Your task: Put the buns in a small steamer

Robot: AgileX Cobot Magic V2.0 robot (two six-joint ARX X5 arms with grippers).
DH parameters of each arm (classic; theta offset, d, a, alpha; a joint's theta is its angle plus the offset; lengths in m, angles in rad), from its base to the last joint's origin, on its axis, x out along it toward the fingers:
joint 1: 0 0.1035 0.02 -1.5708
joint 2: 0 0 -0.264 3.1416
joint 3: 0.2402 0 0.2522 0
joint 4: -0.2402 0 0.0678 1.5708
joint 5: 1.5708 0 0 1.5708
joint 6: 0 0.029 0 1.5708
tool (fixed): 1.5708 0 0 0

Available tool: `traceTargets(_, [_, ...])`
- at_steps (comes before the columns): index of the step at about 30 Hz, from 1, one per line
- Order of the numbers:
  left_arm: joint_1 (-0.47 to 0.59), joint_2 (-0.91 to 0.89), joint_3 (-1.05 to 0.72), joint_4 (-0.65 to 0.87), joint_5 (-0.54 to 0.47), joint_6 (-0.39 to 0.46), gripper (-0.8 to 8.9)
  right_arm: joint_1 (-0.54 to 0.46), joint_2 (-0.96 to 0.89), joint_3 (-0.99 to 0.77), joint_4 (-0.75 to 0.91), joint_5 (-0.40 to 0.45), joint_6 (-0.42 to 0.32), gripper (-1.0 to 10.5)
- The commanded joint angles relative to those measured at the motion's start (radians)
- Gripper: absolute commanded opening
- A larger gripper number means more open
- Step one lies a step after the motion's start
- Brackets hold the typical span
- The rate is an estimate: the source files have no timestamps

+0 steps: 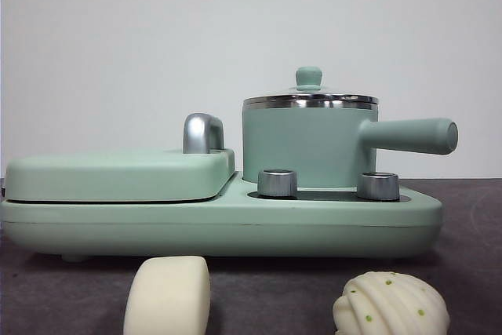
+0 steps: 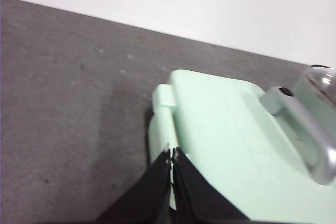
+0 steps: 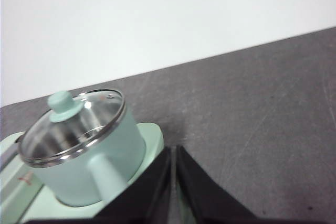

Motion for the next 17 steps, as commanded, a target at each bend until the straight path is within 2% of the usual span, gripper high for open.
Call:
traceTargets(1, [-0.020, 0.081, 0.103, -0.043, 0.016, 0.002, 0.10, 0.000, 0.054, 0.104, -0.055, -0.028, 0.002, 0.1])
traceTargets(7, [-0.064, 0.275, 0.328, -0.153, 0.080, 0.060, 0.10, 0.000, 0.217, 0.317, -0.161, -0.182, -0.072, 0.1])
traceTargets(13, [-0.105, 0.435, 0.518, -0.212, 0.169, 0.111, 0.10, 0.000, 0.390, 0.508, -0.307, -0.349, -0.233, 0.1])
traceTargets(17, [-0.132, 0.516, 0.615, -0.240, 0.247, 0.141, 0.10, 0.000, 0.469, 0.594, -0.382, -0.408, -0.320, 0.1])
